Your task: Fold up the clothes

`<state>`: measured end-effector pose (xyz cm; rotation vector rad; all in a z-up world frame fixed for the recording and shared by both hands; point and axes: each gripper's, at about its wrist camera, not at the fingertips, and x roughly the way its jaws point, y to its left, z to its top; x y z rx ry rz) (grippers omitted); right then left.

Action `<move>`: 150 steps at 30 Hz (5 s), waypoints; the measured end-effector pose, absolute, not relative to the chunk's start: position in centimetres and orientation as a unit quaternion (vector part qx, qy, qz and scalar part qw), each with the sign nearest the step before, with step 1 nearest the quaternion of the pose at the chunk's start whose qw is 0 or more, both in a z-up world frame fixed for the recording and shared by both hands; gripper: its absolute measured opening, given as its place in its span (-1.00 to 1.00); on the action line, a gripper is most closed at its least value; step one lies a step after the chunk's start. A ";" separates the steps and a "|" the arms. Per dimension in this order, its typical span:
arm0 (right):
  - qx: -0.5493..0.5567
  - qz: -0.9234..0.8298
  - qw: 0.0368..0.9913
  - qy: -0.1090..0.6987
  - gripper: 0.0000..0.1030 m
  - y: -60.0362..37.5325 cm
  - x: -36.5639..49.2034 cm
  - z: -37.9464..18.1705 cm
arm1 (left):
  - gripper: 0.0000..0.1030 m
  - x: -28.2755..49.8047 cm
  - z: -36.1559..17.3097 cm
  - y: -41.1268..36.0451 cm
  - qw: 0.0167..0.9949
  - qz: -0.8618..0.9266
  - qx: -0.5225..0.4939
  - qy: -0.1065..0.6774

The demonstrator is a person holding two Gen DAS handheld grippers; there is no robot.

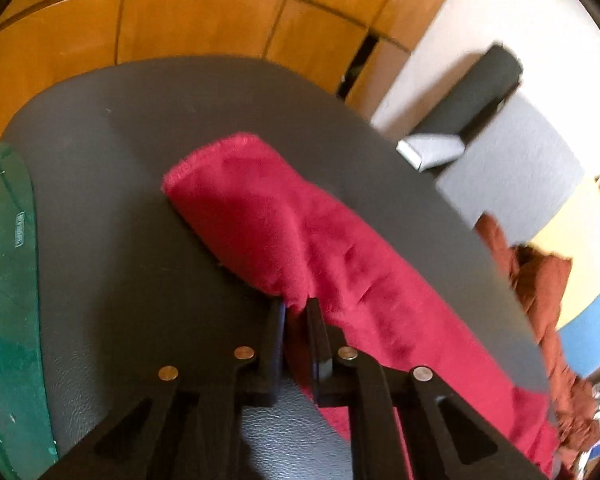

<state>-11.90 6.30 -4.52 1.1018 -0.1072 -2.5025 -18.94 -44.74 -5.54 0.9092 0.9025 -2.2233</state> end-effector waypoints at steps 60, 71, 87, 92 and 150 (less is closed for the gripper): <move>0.400 -0.905 0.147 0.004 -0.78 -1.0 -20.0 -0.4 | -0.56 -16.2 -8.9 -23.8 -0.052 -0.855 0.342 0.387; 0.415 -0.830 0.162 -0.335 -0.05 12.7 -15.7 -5.1 | -0.54 -16.1 -9.0 -23.8 -0.063 -0.849 0.335 0.403; 0.388 -0.827 0.155 -0.375 -0.87 14.6 -16.1 -3.8 | -0.45 -15.9 -6.6 -23.9 -0.036 -0.880 0.253 0.400; 0.424 -0.835 0.145 -0.321 -0.88 13.4 -17.1 -5.5 | -0.45 -15.4 -7.8 -25.7 -0.012 -0.854 0.298 0.427; 0.390 -0.889 0.116 -0.212 -0.51 15.4 -13.0 -5.1 | -0.59 -21.6 -5.0 -20.3 0.018 -0.904 0.380 0.198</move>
